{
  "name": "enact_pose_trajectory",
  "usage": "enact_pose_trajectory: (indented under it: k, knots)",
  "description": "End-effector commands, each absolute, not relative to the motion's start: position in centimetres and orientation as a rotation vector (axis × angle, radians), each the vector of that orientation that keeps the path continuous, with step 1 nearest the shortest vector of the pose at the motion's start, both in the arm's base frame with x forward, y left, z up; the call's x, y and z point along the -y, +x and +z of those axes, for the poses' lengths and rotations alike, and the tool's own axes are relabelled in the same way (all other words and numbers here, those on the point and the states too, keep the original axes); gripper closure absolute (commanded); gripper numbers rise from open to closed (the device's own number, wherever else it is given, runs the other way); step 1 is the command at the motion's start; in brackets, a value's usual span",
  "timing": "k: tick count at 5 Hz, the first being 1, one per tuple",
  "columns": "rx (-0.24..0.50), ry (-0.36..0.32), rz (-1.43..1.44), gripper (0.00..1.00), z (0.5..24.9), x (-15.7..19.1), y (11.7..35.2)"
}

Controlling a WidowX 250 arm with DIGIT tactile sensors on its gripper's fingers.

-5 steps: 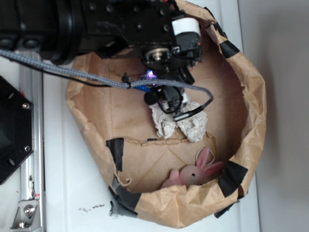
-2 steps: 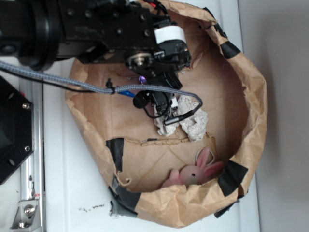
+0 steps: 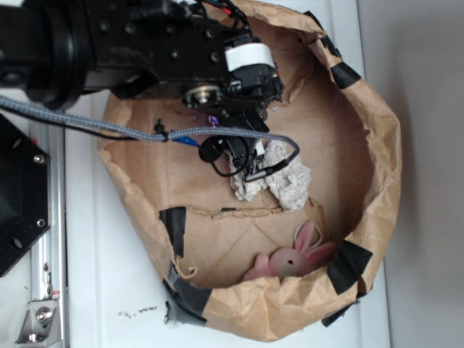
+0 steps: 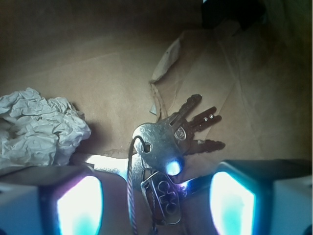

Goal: Grab the silver keys.

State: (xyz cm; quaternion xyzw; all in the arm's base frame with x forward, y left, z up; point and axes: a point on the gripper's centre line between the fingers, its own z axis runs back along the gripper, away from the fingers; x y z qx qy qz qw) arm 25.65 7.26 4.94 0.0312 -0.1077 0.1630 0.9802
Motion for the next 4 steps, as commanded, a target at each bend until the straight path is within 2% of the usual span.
enact_pose_trajectory:
  k: [1, 4]
  knots:
    - [0.242, 0.070, 0.306, 1.00, 5.90, -7.47, 25.38]
    - [0.227, 0.047, 0.306, 1.00, 6.72, -7.48, 24.94]
